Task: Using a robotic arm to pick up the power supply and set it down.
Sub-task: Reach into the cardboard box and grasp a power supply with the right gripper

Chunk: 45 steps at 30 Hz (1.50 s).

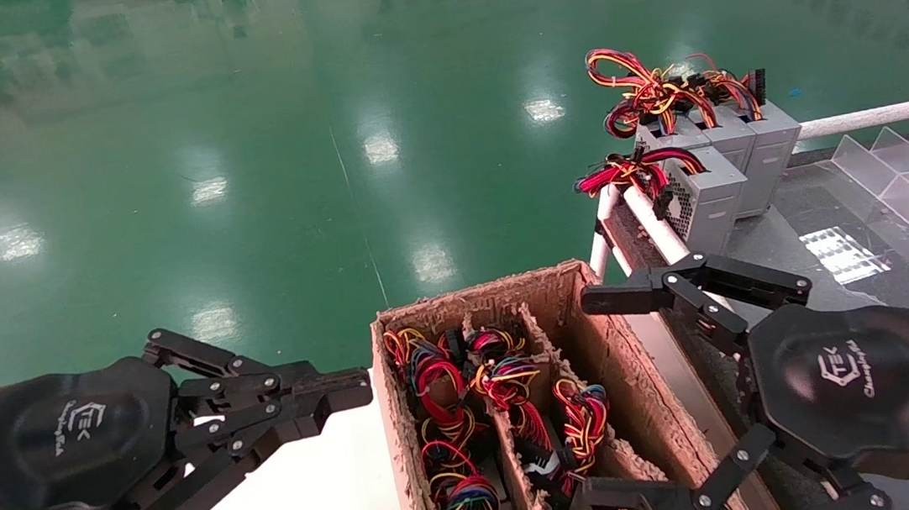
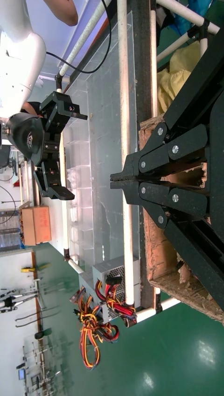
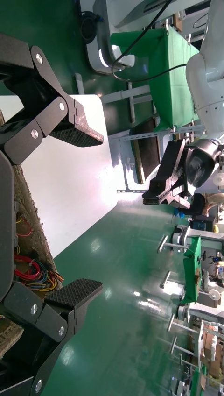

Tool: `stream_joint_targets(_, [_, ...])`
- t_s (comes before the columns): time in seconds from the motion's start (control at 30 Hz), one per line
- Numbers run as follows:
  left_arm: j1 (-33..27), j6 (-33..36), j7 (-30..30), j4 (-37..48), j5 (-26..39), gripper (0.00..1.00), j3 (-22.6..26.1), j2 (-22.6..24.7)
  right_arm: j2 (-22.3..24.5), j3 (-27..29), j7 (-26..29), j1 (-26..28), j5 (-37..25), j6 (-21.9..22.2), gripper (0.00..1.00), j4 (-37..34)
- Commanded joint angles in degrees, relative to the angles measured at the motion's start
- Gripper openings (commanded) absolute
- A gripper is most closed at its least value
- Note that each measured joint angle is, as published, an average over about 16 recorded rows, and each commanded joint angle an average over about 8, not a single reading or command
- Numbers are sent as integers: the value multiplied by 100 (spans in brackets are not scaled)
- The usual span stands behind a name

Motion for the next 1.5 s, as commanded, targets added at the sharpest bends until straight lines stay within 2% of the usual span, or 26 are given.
stream_joint_targets(0.03, [0, 0, 0, 0, 0, 88, 0, 0, 0, 0, 0, 0, 0, 0, 100, 0])
stream_joint_targets(0.07, [0, 0, 0, 0, 0, 98, 0, 0, 0, 0, 0, 0, 0, 0, 100, 0])
stream_joint_targets(0.1, [0, 0, 0, 0, 0, 100, 0, 0, 0, 0, 0, 0, 0, 0, 100, 0])
stream_joint_targets(0.7, [0, 0, 0, 0, 0, 100, 0, 0, 2, -1, 2, -3, -4, 4, 100, -4])
stream_joint_targets(0.97, [0, 0, 0, 1, 0, 100, 0, 0, -31, -67, 64, 35, -189, 179, 100, -190])
stream_joint_targets(1.17, [-1, 1, 0, 1, 0, 100, 1, 0, -95, -320, 279, 202, -780, 479, 100, -410])
stream_joint_targets(1.4, [-1, 1, 1, 1, 0, 100, 1, 0, -444, -1005, 896, 705, -2059, 796, 100, -674])
stream_joint_targets(1.43, [-1, 1, 1, 1, 0, 100, 1, 0, -506, -1096, 967, 773, -2228, 828, 92, -718])
stream_joint_targets(1.5, [-1, 1, 1, 1, 0, 100, 1, 0, -614, -1240, 1076, 884, -2521, 905, 67, -796])
